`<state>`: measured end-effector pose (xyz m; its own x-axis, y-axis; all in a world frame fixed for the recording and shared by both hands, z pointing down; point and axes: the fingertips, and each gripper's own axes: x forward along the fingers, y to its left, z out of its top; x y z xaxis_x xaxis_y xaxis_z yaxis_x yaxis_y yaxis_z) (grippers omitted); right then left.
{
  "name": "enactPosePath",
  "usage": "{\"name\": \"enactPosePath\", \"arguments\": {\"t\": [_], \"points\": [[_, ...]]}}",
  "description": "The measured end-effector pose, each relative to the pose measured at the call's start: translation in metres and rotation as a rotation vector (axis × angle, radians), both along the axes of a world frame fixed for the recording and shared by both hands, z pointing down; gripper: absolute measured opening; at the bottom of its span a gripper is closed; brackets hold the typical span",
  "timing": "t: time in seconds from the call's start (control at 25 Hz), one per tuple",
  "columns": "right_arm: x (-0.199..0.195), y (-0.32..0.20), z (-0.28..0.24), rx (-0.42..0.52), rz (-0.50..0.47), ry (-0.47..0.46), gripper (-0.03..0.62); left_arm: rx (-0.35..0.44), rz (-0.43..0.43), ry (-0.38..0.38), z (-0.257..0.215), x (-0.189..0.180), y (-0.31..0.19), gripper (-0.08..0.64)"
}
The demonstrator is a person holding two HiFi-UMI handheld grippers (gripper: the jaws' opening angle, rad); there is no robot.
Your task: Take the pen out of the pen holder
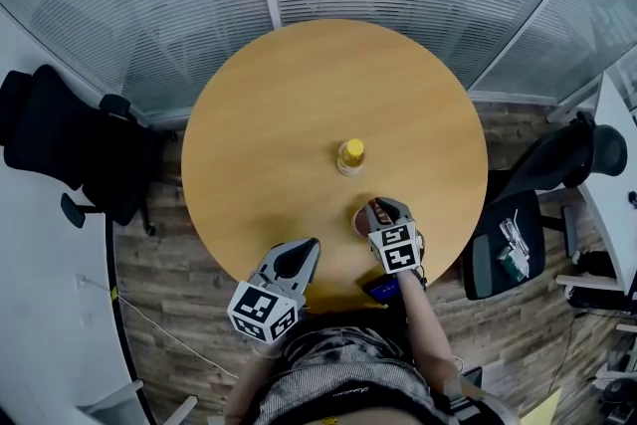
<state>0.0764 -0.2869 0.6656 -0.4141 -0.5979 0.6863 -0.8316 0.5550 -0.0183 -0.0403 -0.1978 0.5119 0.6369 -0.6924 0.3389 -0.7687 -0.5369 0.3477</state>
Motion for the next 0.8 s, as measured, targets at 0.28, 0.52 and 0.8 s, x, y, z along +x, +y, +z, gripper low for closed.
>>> {"name": "enactPosePath", "arguments": {"t": [0.28,0.52,0.8], "points": [[0.009,0.000,-0.007,0.034,0.018,-0.029,0.068,-0.003,0.018,0.006,0.001,0.005,0.004,0.003],[0.011,0.004,-0.024,0.065,0.020,-0.113,0.064,-0.004,0.034,0.016,0.001,0.008,0.007,0.003],[0.010,0.012,-0.057,0.113,0.014,-0.167,0.064,-0.001,0.062,0.013,0.000,0.011,0.012,0.003]]}}
